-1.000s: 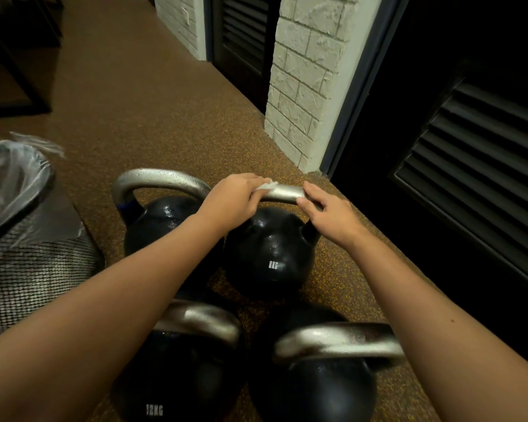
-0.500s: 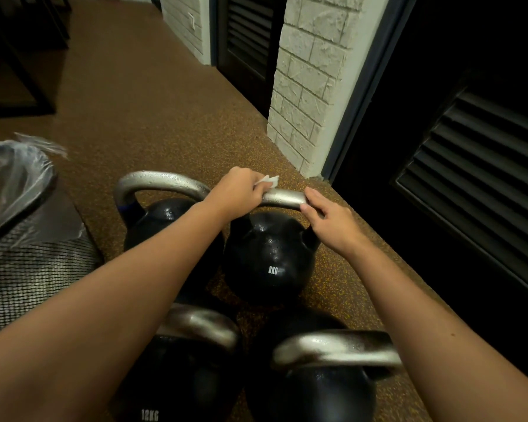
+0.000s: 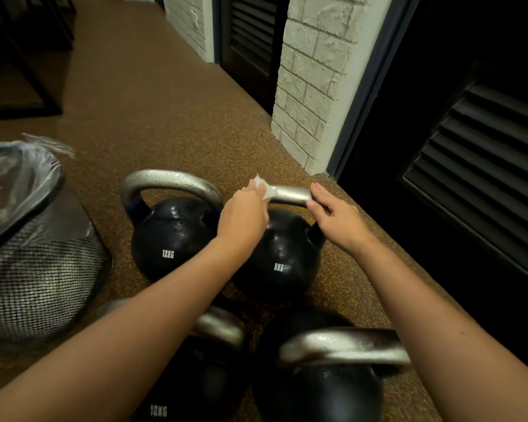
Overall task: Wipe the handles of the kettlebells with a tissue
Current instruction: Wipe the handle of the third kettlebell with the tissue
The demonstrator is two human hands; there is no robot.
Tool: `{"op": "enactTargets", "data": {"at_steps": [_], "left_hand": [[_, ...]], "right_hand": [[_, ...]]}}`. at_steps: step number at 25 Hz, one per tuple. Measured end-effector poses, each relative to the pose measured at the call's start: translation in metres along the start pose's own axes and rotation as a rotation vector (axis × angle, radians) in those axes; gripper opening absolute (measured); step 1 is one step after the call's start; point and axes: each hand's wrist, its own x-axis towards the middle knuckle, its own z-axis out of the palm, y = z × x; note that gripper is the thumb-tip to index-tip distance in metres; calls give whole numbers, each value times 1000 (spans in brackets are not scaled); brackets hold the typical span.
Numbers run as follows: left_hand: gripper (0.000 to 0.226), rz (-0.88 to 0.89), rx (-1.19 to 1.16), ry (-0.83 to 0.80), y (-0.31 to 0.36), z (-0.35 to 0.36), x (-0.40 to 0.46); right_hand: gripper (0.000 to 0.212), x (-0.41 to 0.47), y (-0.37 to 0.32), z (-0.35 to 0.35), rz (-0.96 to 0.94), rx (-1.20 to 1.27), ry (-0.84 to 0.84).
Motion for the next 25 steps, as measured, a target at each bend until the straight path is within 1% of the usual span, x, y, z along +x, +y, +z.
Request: {"op": "enactTargets", "data": {"at_steps": [1, 2, 4, 5, 8, 9, 12, 13, 15, 17, 18, 19, 20, 22, 23, 25], "left_hand": [[36, -24, 32, 15, 6, 2, 2], [38, -4, 73, 4, 13, 4, 2], [44, 93, 155, -38, 23, 13, 0], [45, 114, 173, -47, 22, 16, -1], [43, 6, 102, -41, 13, 13, 1], [42, 0, 77, -38, 11, 12, 1], [42, 142, 117, -74, 5, 12, -2], [43, 164, 116, -105, 2, 12, -3], [44, 114, 77, -119, -2, 9, -2], [42, 21, -11, -72, 1, 5, -2], [40, -51, -102, -33, 6, 2, -2], [38, -168, -239, 6, 10, 0, -2], [39, -331, -418, 42, 15, -4, -1], [40, -690, -921, 68, 20, -11, 2], [38, -824, -1175, 61, 22, -14, 4], [36, -960, -1541, 23, 30, -18, 7]], "right_hand": [[48, 0, 0, 0, 1, -7, 3], [47, 0, -1, 0, 2, -12, 3], [47, 0, -1, -1, -1, -26, -6], [47, 0, 0, -1, -5, -31, -9], [46, 1, 1, -1, -4, -15, -4], [46, 1, 0, -1, -2, -9, 0], [46, 1, 0, 0, 3, 11, -2], [46, 1, 0, -1, 1, 14, -4], [45, 0, 0, -1, -5, 10, -3], [45, 0, 0, -1, -6, 5, 2], [45, 0, 0, -1, -6, 6, 2], [45, 0, -1, -1, -5, 8, 0], [45, 0, -1, -1, -4, 9, -4], [45, -1, -1, -1, -3, 14, -8], [45, -1, 0, -1, 0, 17, -5], [45, -1, 0, -1, 4, 18, 3]]}}
